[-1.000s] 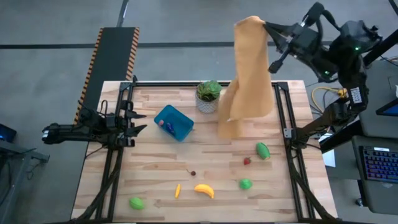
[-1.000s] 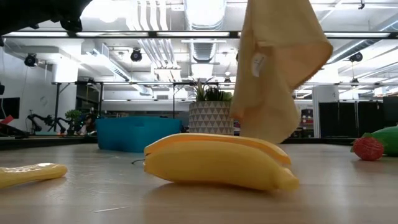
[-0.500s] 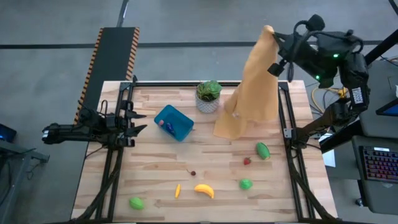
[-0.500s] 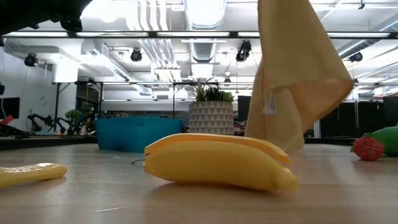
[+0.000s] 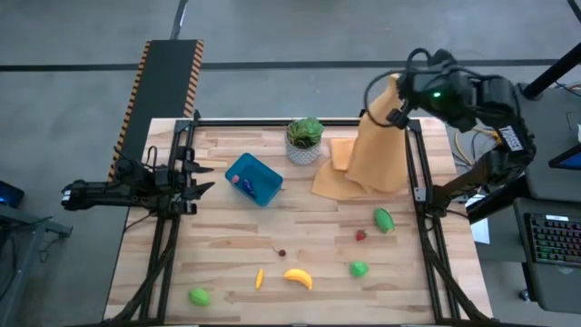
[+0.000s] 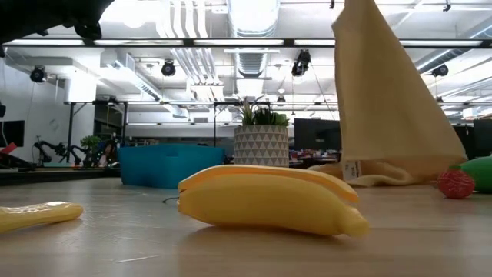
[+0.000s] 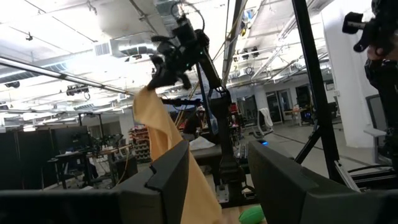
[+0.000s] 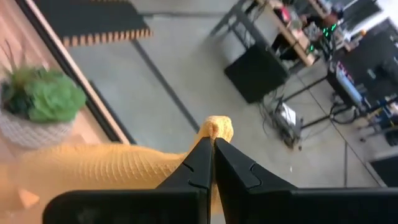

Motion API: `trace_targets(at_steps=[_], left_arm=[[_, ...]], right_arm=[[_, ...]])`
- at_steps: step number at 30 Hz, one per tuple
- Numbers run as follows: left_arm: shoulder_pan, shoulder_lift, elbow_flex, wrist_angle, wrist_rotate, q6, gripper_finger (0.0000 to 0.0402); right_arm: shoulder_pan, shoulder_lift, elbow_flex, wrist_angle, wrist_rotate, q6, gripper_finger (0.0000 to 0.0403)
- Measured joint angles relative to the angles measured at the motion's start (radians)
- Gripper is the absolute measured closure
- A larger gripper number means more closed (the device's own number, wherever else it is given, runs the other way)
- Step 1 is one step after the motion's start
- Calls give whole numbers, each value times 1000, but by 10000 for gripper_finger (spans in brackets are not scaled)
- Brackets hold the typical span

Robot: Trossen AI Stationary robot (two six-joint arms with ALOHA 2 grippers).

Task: Pick and placing Produce into tupperware
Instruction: Move the yellow towel to the top right of the table

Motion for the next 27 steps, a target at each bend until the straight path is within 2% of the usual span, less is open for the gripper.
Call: trace_targets(at_steps=[5, 8, 18, 22, 27], left_arm=[[0, 0, 0, 0, 0, 0, 250], [0, 0, 0, 0, 0, 0, 250], [0, 0, 0, 0, 0, 0, 250], [0, 0, 0, 0, 0, 0, 250], [0, 0, 0, 0, 0, 0, 250]], right_arm=[[-48, -51, -189, 64, -26, 24, 394], [-80, -117, -327, 136, -78, 43, 394], [-184, -389, -847, 496, -315, 35, 394], [-226, -457, -1023, 605, -404, 34, 394], [-290, -501, -1218, 773, -582, 46, 394]])
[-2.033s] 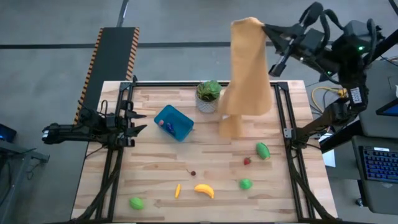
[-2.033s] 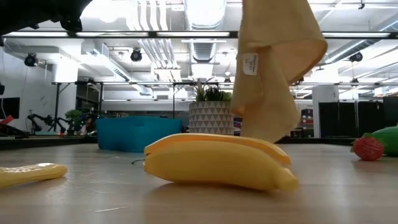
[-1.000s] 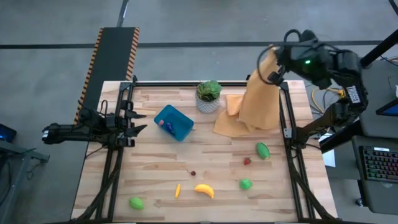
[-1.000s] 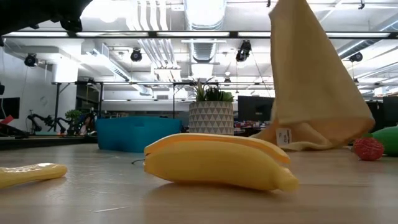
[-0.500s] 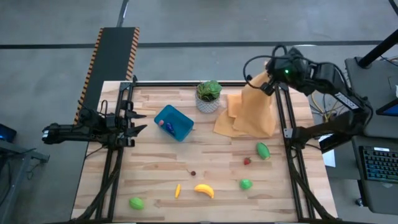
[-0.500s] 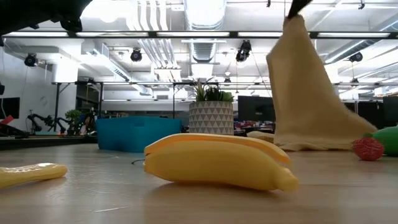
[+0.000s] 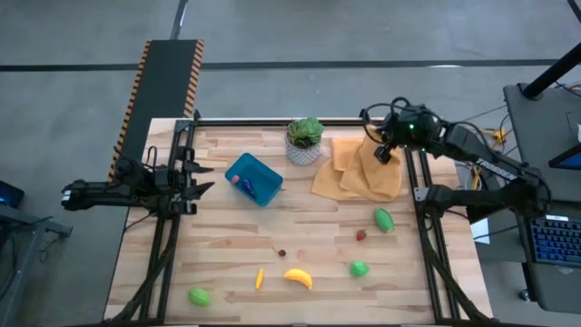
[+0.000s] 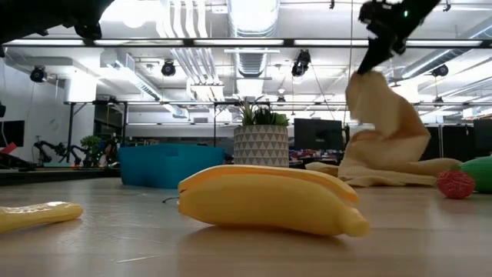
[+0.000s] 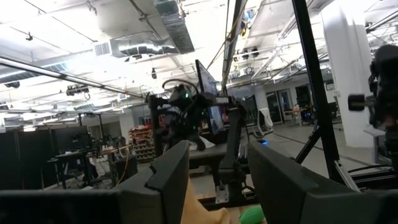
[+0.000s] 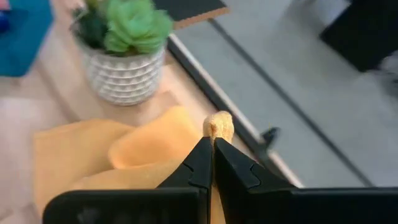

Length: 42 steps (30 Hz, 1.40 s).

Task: Pick and placing Produce into tupperware
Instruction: Move the yellow towel to the top right of the table, then put the red strawberry into the blue bin

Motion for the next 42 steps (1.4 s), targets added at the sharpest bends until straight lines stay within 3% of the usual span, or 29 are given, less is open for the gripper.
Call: trace_targets(at_steps=[8, 26, 42], left_arm=[[0, 0, 0, 0, 0, 0, 250], [0, 0, 0, 0, 0, 0, 250], [0, 0, 0, 0, 0, 0, 250]], right_arm=[[-111, 23, -165, 57, -170, 40, 394], [-144, 163, -196, 79, -187, 25, 392], [-144, 80, -168, 89, -223, 27, 280]])
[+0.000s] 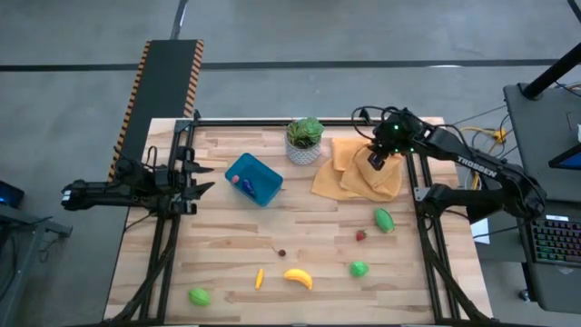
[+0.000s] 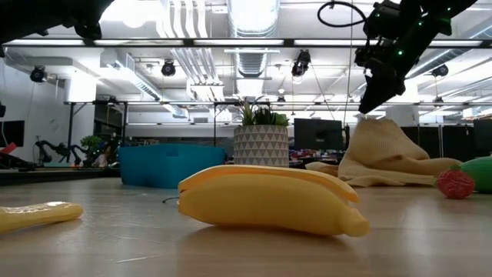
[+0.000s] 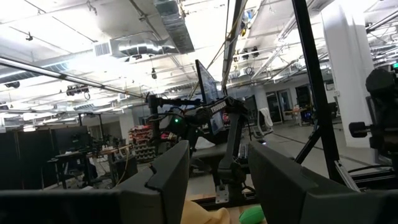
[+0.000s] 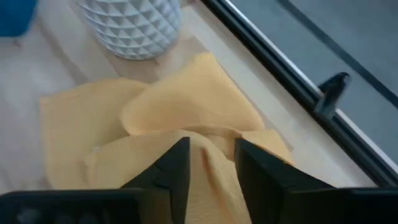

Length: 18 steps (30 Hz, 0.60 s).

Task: Pick and placing Produce into tupperware
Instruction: Put the red strawberry into the blue bin

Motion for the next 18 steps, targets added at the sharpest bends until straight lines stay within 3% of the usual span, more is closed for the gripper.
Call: trace_targets(at_steps=[6, 14, 18], left_arm=[[0, 0, 0, 0, 0, 0, 250], [0, 0, 0, 0, 0, 0, 250], [0, 0, 0, 0, 0, 0, 250]], right_arm=[[0, -9, 0, 100, -249, 67, 258], [37, -19, 0, 368, -817, 118, 259], [117, -26, 0, 450, -887, 50, 267]])
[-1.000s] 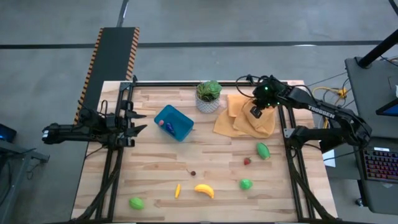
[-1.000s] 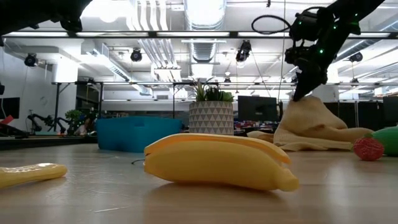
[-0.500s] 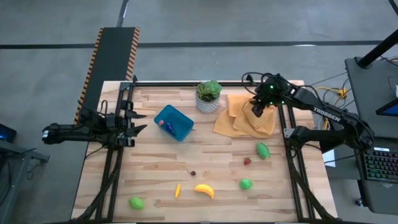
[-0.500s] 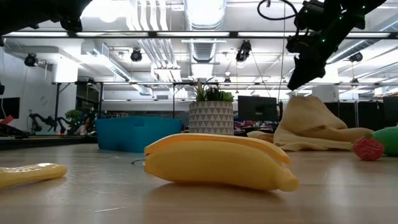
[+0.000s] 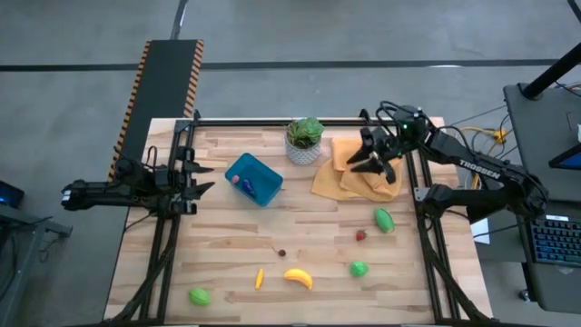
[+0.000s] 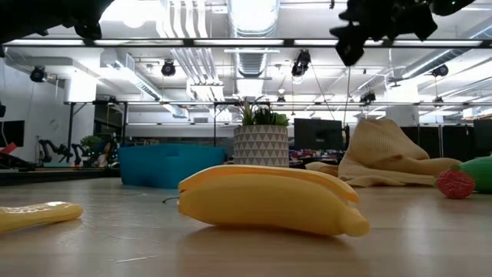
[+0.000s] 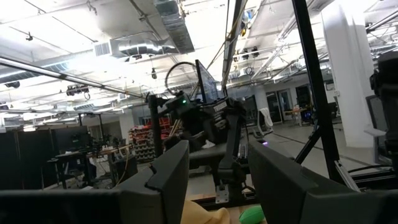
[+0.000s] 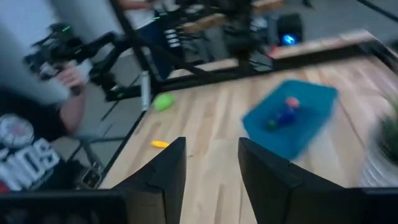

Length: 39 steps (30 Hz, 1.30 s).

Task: Pick and placing Produce into tupperware
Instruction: Put the red strawberry into the blue bin

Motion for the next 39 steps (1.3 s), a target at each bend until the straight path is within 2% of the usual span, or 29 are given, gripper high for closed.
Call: trace_targets(at_steps=[3, 10, 16, 22, 25, 28, 31, 34, 39], left_arm=[[0, 0, 0, 0, 0, 0, 250], [0, 0, 0, -1, 0, 0, 250], [0, 0, 0, -2, 0, 0, 250], [0, 0, 0, -3, 0, 0, 250], [0, 2, 0, -3, 0, 0, 250], [0, 2, 0, -5, 0, 0, 250], [0, 2, 0, -5, 0, 0, 250], [0, 2, 0, -4, 0, 0, 250], [0, 2, 0, -10, 0, 0, 250]], right_arm=[[72, -2, 0, 25, 15, -75, 272], [192, 4, 0, 73, 172, -82, 280], [249, 16, 0, 81, 160, -21, 270], [358, 16, 0, 224, 57, 26, 219], [456, 16, 0, 308, 65, 26, 182], [544, 16, 11, 320, 110, 2, 151], [611, 13, 49, 227, 198, -1, 134], [664, 13, 123, 0, 288, -24, 130], [760, 34, 268, -402, 577, -52, 139]])
